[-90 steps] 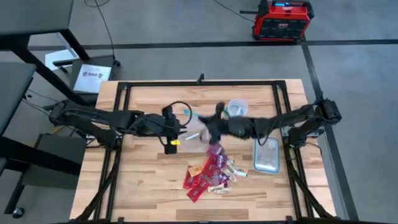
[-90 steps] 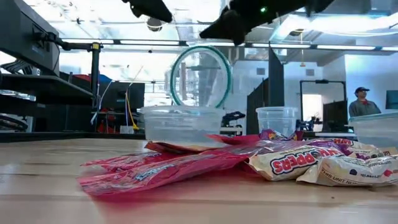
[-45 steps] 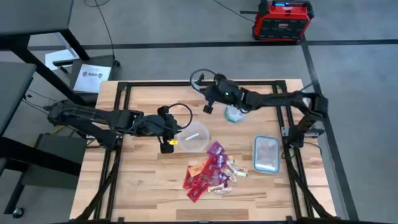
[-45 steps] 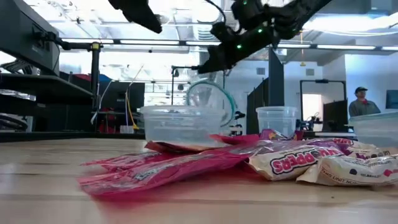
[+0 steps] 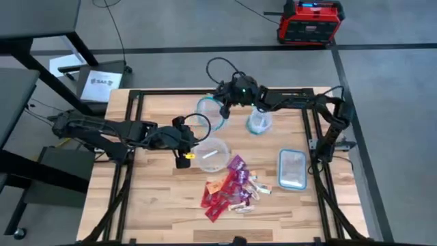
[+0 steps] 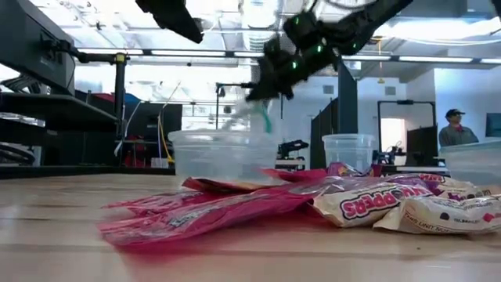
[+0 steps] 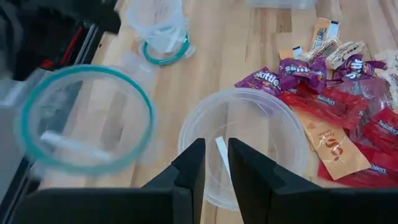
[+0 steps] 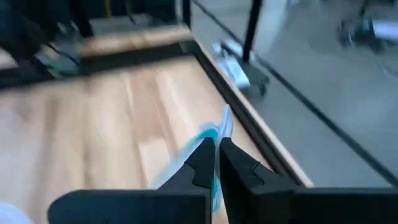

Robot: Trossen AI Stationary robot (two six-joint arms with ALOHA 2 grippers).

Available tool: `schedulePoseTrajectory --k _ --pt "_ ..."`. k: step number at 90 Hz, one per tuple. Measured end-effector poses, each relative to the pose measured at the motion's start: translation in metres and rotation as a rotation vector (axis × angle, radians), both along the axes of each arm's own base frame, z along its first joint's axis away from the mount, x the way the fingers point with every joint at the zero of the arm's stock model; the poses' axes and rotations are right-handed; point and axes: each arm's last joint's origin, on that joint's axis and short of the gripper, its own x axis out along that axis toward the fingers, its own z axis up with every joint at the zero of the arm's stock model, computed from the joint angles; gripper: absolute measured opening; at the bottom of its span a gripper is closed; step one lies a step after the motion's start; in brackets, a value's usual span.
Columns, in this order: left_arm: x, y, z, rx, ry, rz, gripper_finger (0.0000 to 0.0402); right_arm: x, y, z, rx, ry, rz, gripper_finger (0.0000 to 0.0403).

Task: Sort candy
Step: Open the big circular transparent bin

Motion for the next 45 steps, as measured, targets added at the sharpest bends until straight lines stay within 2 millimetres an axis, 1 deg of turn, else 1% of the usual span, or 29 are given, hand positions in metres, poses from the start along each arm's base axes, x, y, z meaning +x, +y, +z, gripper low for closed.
schedulePoseTrajectory --k 12,23,29,35,45 --pt "0.000 0.000 0.000 -0.001 0.005 0.001 0.0056 -0.002 -0.011 -0.028 0.042 0.109 -0.005 0.0000" --pt "-0.001 0.000 -0.001 0.009 0.021 -0.005 0.0056 -0.002 -0.014 -0.037 0.048 0.153 0.001 0.0012" --pt "-0.002 0.000 -0.002 0.010 0.029 -0.006 0.0056 -0.004 -0.013 -0.040 0.055 0.183 0.005 0.0030" --pt "-0.002 0.000 -0.002 0.005 0.030 -0.002 0.0056 -0.004 -0.013 -0.041 0.054 0.197 0.010 0.0057" --pt "-0.002 0.000 -0.002 0.002 0.031 0.001 0.0056 -0.007 -0.013 -0.035 0.053 0.195 0.008 0.0111"
